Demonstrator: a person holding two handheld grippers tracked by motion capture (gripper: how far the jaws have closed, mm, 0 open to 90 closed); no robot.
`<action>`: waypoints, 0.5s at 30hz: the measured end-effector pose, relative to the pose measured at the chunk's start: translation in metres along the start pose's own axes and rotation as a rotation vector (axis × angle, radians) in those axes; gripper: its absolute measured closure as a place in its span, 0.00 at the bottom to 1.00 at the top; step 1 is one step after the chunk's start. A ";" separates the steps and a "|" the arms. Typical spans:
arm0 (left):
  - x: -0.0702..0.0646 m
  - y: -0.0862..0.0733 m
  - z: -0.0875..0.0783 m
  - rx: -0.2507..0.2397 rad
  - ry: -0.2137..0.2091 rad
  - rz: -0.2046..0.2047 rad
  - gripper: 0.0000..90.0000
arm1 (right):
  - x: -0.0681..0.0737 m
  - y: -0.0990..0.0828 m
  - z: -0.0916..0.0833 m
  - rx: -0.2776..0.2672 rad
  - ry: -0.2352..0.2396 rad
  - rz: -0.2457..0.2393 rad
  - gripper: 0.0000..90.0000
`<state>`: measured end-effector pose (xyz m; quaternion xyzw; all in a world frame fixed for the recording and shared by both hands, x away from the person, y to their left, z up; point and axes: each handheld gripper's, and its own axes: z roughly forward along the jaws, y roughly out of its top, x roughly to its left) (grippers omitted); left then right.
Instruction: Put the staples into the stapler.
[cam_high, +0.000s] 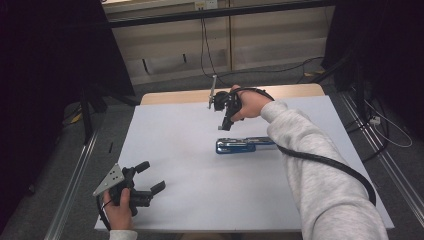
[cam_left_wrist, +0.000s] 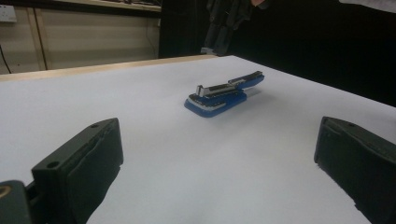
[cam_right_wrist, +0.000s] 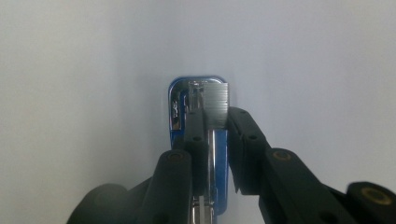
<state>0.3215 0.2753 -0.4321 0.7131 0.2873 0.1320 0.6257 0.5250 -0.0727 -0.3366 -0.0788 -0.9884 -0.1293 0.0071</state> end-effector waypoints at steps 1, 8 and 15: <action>0.000 0.000 0.000 -0.001 0.000 -0.001 0.01 | 0.000 0.000 0.001 -0.004 0.001 0.002 0.87; 0.000 0.000 -0.001 -0.001 0.003 -0.001 0.01 | -0.001 -0.003 0.008 -0.007 0.007 -0.001 0.87; 0.000 0.000 -0.001 0.002 0.003 0.005 0.01 | -0.002 -0.007 0.014 -0.018 0.015 0.009 0.87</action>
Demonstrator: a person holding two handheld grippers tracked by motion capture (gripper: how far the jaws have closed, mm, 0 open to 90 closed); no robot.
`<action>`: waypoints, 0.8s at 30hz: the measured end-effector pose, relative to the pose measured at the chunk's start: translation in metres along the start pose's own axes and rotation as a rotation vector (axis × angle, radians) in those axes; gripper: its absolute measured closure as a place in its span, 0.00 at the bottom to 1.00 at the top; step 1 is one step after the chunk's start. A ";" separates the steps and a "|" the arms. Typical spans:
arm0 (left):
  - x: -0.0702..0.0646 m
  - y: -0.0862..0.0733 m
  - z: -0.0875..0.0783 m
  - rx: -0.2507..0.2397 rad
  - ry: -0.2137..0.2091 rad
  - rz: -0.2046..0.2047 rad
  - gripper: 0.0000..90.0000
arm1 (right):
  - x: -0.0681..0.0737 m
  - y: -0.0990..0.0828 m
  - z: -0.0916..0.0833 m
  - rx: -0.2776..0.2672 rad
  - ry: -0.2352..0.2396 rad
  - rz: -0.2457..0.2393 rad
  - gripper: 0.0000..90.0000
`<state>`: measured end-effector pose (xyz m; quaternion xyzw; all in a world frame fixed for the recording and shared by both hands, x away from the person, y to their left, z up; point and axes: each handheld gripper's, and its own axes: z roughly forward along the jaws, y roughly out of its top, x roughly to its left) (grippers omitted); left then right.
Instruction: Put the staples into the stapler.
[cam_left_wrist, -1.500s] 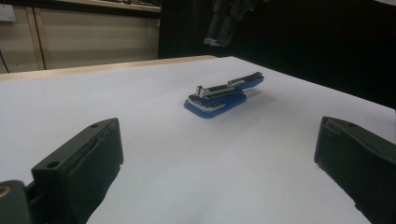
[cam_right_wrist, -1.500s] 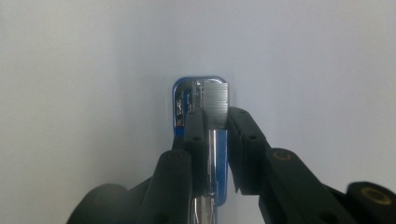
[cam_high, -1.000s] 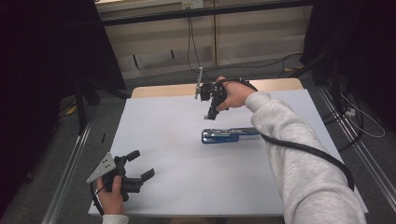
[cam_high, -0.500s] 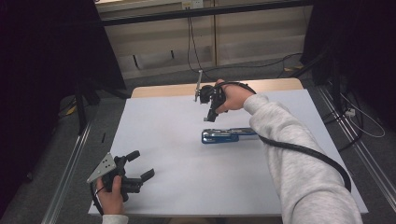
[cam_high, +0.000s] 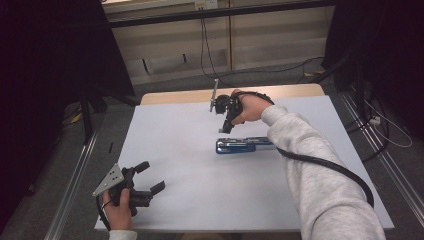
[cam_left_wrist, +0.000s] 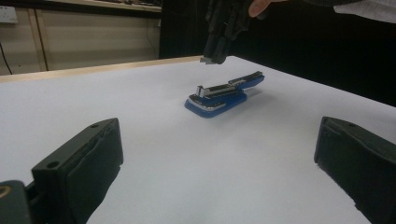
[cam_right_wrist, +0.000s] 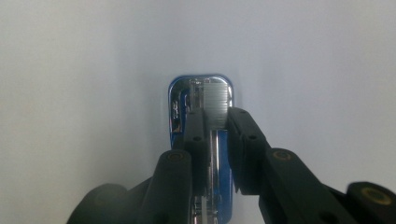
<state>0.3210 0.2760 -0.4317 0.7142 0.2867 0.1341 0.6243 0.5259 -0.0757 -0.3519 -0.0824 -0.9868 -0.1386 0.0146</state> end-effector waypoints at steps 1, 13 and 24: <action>0.000 0.000 0.000 0.001 0.001 0.000 0.01 | 0.000 0.000 0.000 0.000 0.000 0.000 0.87; 0.000 0.000 0.000 0.009 0.001 0.003 0.01 | 0.000 -0.003 0.010 -0.015 0.009 0.001 0.87; -0.001 0.000 0.001 0.009 0.005 0.001 0.02 | 0.001 -0.006 0.015 -0.008 0.011 0.006 0.87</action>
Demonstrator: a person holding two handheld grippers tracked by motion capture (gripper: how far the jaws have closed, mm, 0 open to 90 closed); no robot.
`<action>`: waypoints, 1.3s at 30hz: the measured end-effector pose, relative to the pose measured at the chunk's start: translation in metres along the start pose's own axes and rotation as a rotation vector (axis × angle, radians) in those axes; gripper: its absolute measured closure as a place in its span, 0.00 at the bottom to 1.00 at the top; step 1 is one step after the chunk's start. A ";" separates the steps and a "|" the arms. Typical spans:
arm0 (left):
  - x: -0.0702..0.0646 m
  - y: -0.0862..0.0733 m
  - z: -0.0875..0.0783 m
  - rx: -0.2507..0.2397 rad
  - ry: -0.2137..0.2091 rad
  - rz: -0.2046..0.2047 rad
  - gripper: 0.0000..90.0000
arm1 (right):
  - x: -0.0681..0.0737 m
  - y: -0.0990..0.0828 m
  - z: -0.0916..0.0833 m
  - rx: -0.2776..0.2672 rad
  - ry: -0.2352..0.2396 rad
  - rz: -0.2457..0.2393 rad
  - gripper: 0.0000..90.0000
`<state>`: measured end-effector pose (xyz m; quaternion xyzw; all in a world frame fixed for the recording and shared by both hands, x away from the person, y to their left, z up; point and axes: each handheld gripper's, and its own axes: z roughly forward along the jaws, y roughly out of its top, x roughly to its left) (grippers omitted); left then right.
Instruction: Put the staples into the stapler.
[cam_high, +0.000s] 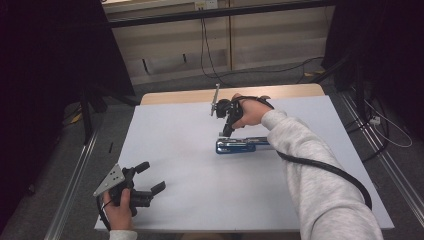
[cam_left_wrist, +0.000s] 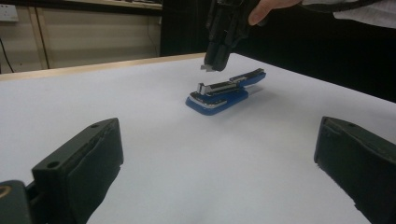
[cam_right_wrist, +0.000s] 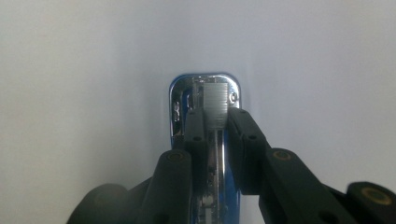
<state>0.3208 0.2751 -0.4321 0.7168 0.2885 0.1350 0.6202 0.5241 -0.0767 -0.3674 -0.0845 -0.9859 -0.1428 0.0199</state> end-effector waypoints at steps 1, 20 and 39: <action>0.000 0.000 0.000 0.001 0.000 0.003 0.02 | 0.000 0.000 0.001 0.001 0.004 -0.003 0.87; -0.001 0.000 0.000 0.003 -0.001 0.011 0.02 | 0.002 0.000 0.012 0.008 0.018 0.005 0.87; -0.001 0.000 0.001 0.008 -0.001 0.006 0.02 | 0.002 -0.002 0.018 0.014 0.025 -0.002 0.87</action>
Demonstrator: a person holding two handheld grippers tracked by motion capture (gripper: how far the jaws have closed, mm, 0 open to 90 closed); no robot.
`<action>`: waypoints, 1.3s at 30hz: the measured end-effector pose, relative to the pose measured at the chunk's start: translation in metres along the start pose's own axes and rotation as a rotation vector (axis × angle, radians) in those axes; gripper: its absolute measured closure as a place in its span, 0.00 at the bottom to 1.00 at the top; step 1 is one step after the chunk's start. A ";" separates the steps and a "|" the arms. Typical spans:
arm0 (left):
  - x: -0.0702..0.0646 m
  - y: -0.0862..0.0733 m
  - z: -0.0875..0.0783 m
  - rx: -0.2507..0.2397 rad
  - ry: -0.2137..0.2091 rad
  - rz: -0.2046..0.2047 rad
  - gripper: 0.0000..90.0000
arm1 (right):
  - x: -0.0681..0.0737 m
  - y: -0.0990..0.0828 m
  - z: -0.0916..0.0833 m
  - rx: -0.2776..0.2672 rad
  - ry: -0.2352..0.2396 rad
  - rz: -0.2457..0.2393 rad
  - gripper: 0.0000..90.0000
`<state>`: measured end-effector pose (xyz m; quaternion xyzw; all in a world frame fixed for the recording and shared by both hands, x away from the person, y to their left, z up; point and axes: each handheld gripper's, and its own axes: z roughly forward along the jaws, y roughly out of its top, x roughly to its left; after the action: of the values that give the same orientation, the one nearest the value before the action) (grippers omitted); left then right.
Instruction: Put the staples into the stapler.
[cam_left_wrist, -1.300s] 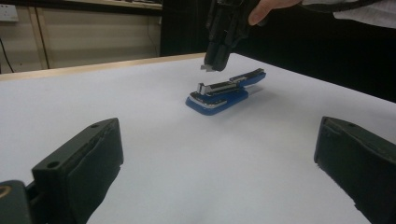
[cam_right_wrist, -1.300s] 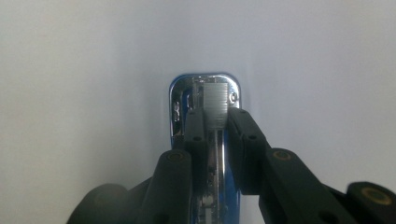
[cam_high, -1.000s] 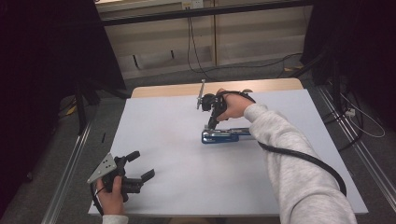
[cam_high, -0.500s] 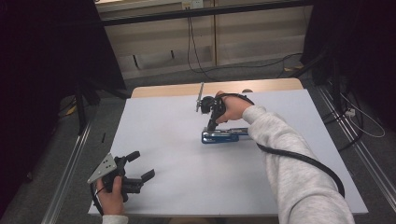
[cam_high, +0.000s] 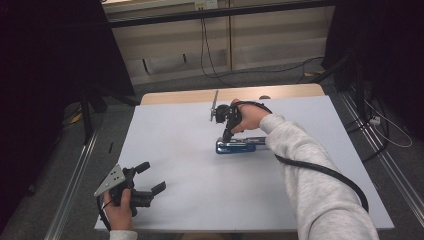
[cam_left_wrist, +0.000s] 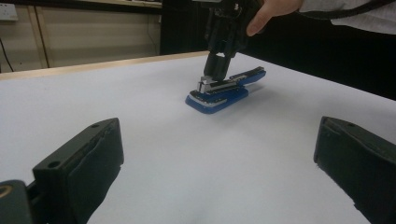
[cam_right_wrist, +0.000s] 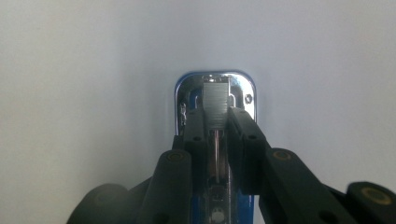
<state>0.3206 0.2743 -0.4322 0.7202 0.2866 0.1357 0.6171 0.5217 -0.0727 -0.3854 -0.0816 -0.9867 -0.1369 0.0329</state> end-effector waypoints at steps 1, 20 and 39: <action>0.000 0.000 0.000 -0.001 0.001 0.002 0.02 | 0.000 0.000 0.000 0.000 0.000 0.000 0.87; 0.000 0.000 0.001 0.009 0.001 0.009 0.02 | -0.001 0.001 0.004 0.024 0.004 -0.011 0.87; -0.001 0.000 0.003 0.009 -0.008 -0.002 0.02 | 0.002 -0.006 0.003 -0.065 -0.006 0.033 0.70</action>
<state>0.3219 0.2711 -0.4327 0.7232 0.2853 0.1309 0.6152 0.5182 -0.0768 -0.3894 -0.0996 -0.9803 -0.1680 0.0295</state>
